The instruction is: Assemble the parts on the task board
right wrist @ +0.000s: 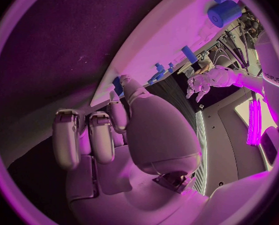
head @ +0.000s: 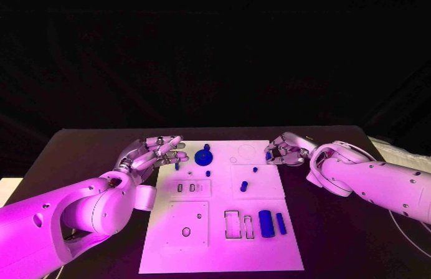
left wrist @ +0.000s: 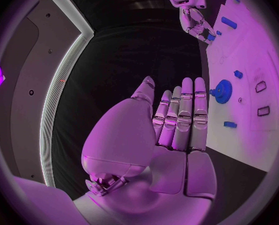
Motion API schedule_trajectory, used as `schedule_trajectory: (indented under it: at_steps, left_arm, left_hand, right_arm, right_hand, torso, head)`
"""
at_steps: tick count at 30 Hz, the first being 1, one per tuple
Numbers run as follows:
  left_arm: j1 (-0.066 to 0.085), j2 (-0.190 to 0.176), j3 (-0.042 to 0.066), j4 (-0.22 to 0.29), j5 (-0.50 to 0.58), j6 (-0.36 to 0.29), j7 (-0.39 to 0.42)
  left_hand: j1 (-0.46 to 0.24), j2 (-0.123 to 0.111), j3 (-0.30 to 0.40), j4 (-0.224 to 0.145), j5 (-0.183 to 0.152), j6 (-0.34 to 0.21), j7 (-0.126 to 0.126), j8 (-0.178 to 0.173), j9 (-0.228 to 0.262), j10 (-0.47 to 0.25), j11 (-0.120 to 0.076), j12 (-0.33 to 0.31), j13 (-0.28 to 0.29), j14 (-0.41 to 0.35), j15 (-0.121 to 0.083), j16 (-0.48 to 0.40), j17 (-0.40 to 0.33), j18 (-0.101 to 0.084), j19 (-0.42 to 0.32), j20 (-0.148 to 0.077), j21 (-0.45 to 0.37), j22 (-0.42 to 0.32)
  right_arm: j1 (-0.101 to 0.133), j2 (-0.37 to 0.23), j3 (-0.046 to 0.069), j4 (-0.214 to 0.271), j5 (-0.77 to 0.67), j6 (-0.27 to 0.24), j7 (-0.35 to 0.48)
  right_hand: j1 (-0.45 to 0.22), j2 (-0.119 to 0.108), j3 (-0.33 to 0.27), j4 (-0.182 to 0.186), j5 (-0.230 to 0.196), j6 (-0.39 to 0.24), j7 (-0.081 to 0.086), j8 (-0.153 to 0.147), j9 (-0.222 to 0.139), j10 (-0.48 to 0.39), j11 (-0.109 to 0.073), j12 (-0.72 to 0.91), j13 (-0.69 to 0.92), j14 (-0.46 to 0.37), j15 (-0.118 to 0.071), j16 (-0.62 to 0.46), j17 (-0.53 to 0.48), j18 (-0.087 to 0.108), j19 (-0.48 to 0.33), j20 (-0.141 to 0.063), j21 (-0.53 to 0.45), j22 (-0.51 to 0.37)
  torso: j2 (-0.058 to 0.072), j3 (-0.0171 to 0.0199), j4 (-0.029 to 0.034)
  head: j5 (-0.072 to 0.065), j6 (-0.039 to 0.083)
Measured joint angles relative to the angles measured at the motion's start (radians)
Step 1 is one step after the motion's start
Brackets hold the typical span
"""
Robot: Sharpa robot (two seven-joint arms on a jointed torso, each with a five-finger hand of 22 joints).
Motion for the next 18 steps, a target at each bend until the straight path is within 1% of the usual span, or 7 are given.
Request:
schedule_trajectory:
  at_steps: [2,5,9,15,18]
  left_arm:
    - [0.0,0.0,0.0,0.0,0.0,0.0,0.0]
    - [0.0,0.0,0.0,0.0,0.0,0.0,0.0]
    - [0.0,0.0,0.0,0.0,0.0,0.0,0.0]
    - [0.0,0.0,0.0,0.0,0.0,0.0,0.0]
    - [0.0,0.0,0.0,0.0,0.0,0.001,0.0]
  left_hand:
    - [0.0,0.0,0.0,0.0,0.0,0.0,0.0,0.0,0.0,0.0,0.0,0.0,0.0,0.0,0.0,0.0,0.0,0.0,0.0,0.0,0.0,0.0]
    - [0.0,0.0,0.0,0.0,0.0,0.0,0.0,0.0,0.0,0.0,0.0,0.0,0.0,0.0,0.0,0.0,0.0,0.0,0.0,0.0,0.0,0.0]
    - [0.0,0.0,0.0,0.0,0.0,0.0,0.0,0.0,0.0,0.0,0.0,0.0,0.0,0.0,0.0,0.0,0.0,0.0,0.0,0.0,0.0,0.0]
    - [0.0,0.0,0.0,0.0,0.0,0.0,0.0,0.0,0.0,0.0,0.0,0.0,0.0,0.0,0.0,0.0,0.0,0.0,0.0,0.0,0.0,0.0]
    - [0.0,0.0,0.0,0.0,0.0,0.0,0.0,0.0,0.0,0.0,0.0,0.0,0.0,0.0,0.0,0.0,0.0,0.0,0.0,0.0,0.0,0.0]
  right_arm:
    - [0.0,0.0,0.0,0.0,0.0,0.001,0.0]
    - [0.0,0.0,0.0,0.0,0.0,0.002,0.0]
    - [-0.001,0.001,0.0,0.0,0.0,0.004,0.0]
    - [-0.001,0.002,0.0,0.0,0.002,0.003,0.002]
    - [-0.001,0.002,0.0,0.001,0.004,0.0,0.003]
  right_hand:
    - [0.001,0.001,0.004,-0.004,-0.004,0.003,-0.003,0.0,0.0,0.0,0.0,0.001,0.006,0.0,0.0,0.0,0.0,0.0,0.0,0.0,0.0,0.0]
    - [0.002,0.003,0.009,-0.003,-0.009,0.005,-0.001,0.0,0.0,0.0,0.0,0.001,0.008,0.0,0.0,0.0,0.0,0.0,0.0,0.0,0.0,0.0]
    - [-0.002,0.007,0.013,-0.004,-0.01,0.01,-0.003,0.0,0.0,0.0,0.0,0.006,0.014,0.0,0.0,0.0,0.0,0.0,0.0,0.0,0.0,0.001]
    - [-0.006,0.011,0.034,-0.011,-0.018,0.038,-0.012,0.012,0.004,0.0,0.0,0.013,0.014,0.0,0.0,0.0,0.0,0.0,0.004,-0.004,0.0,0.001]
    - [-0.014,0.019,0.052,-0.013,-0.019,0.065,-0.02,0.023,0.006,-0.001,-0.001,0.021,0.02,-0.002,-0.007,0.0,0.0,0.0,0.005,-0.005,0.0,0.001]
  torso:
    - [0.0,-0.0001,0.0]
    - [0.0,-0.0004,0.0]
    - [0.0,-0.0007,0.0]
    - [0.0,-0.0007,0.0001]
    - [0.0,-0.0007,0.0005]
  head:
    - [0.0,-0.001]
    - [0.0,-0.001]
    - [-0.001,-0.002]
    - [-0.001,-0.004]
    - [-0.001,-0.007]
